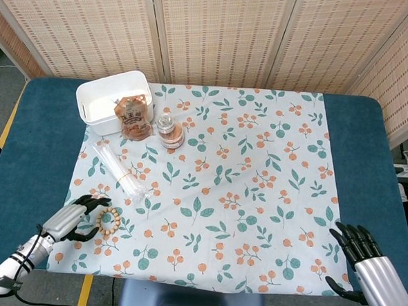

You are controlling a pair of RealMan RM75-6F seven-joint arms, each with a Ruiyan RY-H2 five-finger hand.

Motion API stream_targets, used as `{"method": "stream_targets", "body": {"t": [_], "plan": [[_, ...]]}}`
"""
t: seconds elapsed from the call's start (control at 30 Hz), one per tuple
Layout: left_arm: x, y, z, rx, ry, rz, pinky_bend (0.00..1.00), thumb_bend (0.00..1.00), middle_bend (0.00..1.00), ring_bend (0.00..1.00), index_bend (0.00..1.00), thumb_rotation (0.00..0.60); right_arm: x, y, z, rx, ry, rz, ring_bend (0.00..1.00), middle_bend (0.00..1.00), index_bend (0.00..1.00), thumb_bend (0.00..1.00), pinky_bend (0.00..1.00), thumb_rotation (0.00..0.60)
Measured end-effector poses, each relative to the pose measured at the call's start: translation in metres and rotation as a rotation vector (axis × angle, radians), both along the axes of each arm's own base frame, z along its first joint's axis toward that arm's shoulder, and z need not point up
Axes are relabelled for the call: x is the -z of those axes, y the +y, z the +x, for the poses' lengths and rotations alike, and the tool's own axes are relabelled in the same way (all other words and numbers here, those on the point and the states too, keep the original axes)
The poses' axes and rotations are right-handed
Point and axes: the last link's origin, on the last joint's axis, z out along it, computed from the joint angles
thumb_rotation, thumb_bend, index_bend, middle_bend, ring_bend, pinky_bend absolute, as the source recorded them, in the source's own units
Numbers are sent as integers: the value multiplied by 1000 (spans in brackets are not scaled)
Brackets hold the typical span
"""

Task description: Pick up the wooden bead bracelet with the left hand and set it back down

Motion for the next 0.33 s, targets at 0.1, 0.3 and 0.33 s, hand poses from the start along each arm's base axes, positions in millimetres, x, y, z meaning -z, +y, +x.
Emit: {"method": "stream_targets", "body": {"t": [0.1,0.3,0.33], "plan": [[-9,-10,4,55,-4,91,12,485,0,0,0,600,0,-1,0,1,10,-9,0,0,0,200,0,459],[-27,-48,-6,167,124,293,4,484,0,0,0,600,4,-3,-2,13,49,-38,0,0,0,201,0,459],[-29,-55,-9,171,156,315,4,484,0,0,0,600,6,-4,-3,17,57,-40,0,0,0,201,0,458]]}}
